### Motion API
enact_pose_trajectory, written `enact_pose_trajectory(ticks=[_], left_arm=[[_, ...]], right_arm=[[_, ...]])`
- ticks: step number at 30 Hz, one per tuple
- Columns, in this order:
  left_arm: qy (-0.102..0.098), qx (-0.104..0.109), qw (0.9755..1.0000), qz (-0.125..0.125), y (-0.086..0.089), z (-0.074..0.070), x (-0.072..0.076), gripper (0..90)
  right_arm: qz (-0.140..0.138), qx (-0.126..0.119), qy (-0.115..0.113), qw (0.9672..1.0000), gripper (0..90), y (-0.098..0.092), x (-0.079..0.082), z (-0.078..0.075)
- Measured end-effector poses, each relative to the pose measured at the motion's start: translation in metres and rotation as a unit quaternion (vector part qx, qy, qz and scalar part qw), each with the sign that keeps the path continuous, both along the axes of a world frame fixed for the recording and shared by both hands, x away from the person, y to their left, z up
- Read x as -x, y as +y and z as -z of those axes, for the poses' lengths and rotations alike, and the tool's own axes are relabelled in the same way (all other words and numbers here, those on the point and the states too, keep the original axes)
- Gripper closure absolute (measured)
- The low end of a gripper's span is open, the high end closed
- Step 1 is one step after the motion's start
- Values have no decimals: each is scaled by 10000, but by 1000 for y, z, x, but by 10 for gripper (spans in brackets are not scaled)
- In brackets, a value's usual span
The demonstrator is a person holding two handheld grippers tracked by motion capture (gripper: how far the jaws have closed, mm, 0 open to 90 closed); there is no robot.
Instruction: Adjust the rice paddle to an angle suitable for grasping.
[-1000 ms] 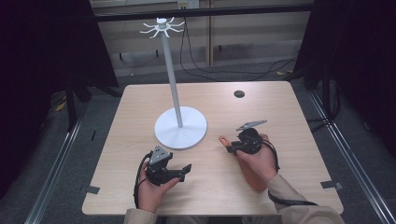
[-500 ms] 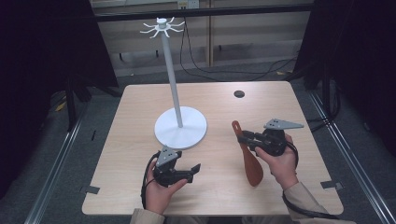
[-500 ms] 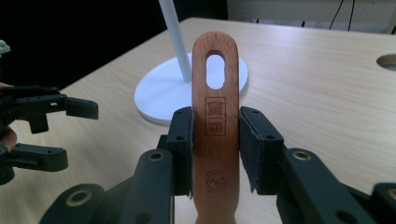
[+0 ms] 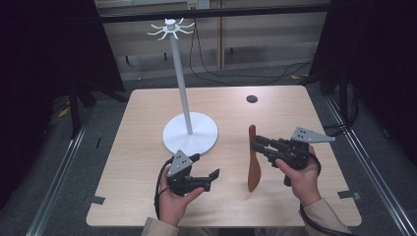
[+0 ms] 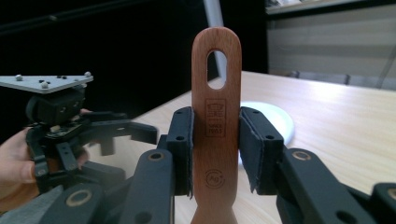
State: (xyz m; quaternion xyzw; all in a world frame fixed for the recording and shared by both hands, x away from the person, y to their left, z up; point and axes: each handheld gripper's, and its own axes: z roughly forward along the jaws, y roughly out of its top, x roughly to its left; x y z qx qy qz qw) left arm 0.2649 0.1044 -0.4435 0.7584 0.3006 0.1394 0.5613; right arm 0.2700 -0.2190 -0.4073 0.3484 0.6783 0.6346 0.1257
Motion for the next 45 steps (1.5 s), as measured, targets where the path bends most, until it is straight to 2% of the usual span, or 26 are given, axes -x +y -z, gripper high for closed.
enact_pose_trajectory(ticks=[1, 5, 6, 9, 10, 11, 12, 14, 15, 17, 19, 21, 22, 23, 24, 25, 29, 30, 33, 36, 38, 39, 40, 41, 42, 45], left_arm=[[-114, -15, 9999, 15, -4, -7, 2, 126], [-261, 186, 9993, 203, -20, -19, 7, 125], [-260, 203, 9993, 194, -24, -21, 7, 127], [-337, 340, 9986, 205, -34, -26, 7, 152], [-352, 405, 9984, 188, -37, -28, 6, 199], [-369, 442, 9981, 234, -38, -28, 5, 199], [-338, 435, 9981, 266, -40, -29, 5, 224], [-315, 557, 9974, 318, -48, -30, 3, 285], [-318, 486, 9978, 311, -50, -31, 3, 332], [-297, 590, 9972, 353, -55, -32, 2, 447], [-268, 554, 9975, 358, -60, -34, 0, 453], [-247, 537, 9977, 327, -63, -34, -1, 532], [-246, 502, 9977, 371, -63, -35, -3, 552], [-243, 561, 9976, 317, -65, -35, -3, 552], [-262, 541, 9978, 287, -66, -36, -3, 579], [-232, 463, 9983, 280, -65, -36, -3, 651], [-184, 499, 9984, 171, -66, -35, -3, 714], [-197, 515, 9983, 170, -66, -35, -3, 747], [-212, 510, 9982, 219, -67, -35, -4, 772], [-149, 577, 9981, 186, -67, -36, -5, 804], [-227, 436, 9987, 151, -66, -38, -5, 816], [-118, 503, 9985, 155, -65, -38, -7, 811], [-149, 474, 9986, 166, -63, -38, -7, 826], [-207, 466, 9985, 179, -62, -39, -7, 826], [-198, 385, 9989, 149, -61, -40, -7, 826], [-242, 415, 9987, 172, -58, -42, -8, 826]], right_arm=[[-60, -57, -141, 9999, 670, 5, 2, -7], [-77, -72, -214, 9997, 669, 10, 2, -14], [-87, -104, -211, 9997, 669, 12, 1, -17], [12, 6, -280, 9996, 669, 16, 1, -21], [17, -13, -250, 9997, 669, 18, 2, -21], [17, -13, -250, 9997, 669, 18, 2, -21], [31, 7, -266, 9996, 669, 19, 3, -20], [4, 22, -257, 9997, 669, 21, 3, -20], [13, 29, -256, 9997, 669, 23, 3, -20], [21, 17, -306, 9995, 669, 26, 3, -20], [44, 16, -300, 9995, 669, 28, 3, -20], [40, 15, -287, 9996, 668, 31, 4, -22], [17, 44, -292, 9996, 669, 32, 3, -22], [17, 44, -292, 9996, 669, 32, 3, -22], [48, 52, -288, 9996, 668, 33, 3, -22], [73, 11, -282, 9996, 669, 34, 3, -21], [110, -22, -278, 9995, 668, 35, 3, -20], [82, -41, -262, 9996, 668, 36, 4, -21], [88, -52, -257, 9996, 668, 37, 4, -21], [106, -181, -174, 9996, 668, 36, 4, -21], [92, -219, -180, 9996, 670, 35, 3, -21], [83, -218, -161, 9996, 771, 35, 3, -21], [25, -326, -184, 9993, 832, 32, 3, -21], [80, -344, -142, 9993, 708, 28, 3, -22], [161, -166, -166, 9996, 685, 27, 3, -23], [180, -71, -237, 9995, 637, 23, 5, -22]])
